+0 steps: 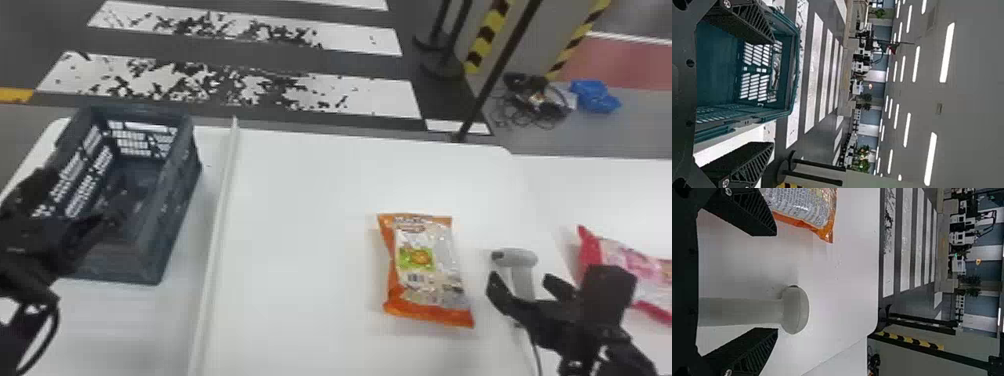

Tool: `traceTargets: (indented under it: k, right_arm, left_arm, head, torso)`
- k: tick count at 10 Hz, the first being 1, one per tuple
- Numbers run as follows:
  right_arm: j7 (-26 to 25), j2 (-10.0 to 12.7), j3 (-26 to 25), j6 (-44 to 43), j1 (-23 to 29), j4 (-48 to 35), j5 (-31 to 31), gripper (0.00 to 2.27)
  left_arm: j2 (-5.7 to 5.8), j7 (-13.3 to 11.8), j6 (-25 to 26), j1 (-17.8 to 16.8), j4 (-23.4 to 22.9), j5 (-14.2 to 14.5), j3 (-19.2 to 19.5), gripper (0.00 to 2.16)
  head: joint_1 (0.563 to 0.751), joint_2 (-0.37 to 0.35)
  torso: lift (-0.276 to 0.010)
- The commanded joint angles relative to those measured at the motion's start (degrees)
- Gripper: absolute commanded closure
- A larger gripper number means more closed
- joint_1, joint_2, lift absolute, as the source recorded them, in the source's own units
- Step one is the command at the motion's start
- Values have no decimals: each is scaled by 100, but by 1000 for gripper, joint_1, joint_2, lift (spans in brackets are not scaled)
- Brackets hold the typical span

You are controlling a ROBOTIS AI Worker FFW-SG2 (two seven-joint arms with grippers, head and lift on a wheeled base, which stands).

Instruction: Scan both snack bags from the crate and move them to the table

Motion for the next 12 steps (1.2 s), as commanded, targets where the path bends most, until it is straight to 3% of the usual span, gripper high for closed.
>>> traceTargets:
  k: [1,6,7,8,9,10,12]
  right_arm:
    - [21,-129,1,-67,-126,294,2,60]
    - [100,-445,1,-278,-557,1138,204,60]
    - [197,-463,9,-278,-689,1349,239,147]
    - [249,-489,27,-331,-803,1551,283,461]
    - [372,-489,36,-348,-961,1780,336,1450]
    - [399,-489,45,-348,-1032,1920,354,2246]
    - [478,-472,71,-401,-1041,1947,336,2246]
  left_arm:
    - [-7,-23,-90,41,4,0,-9,80]
    - [11,-66,-143,111,-14,-9,0,80]
    - [11,-66,-143,111,-14,-9,0,80]
    - [11,-66,-213,111,4,-9,-9,80]
    - [2,-75,-336,102,57,-9,-9,80]
    - [-7,-93,-406,102,92,-9,-18,80]
    - [-16,-119,-459,76,180,0,-27,80]
  head:
    - [695,-159]
    - [695,-199]
    - [695,-205]
    - [695,-205]
    - [695,-205]
    - [695,-202]
    - [695,-196]
  torso:
    - [-87]
    - [-87]
    - [-87]
    - [-87]
    - [-87]
    - [-87]
    - [-87]
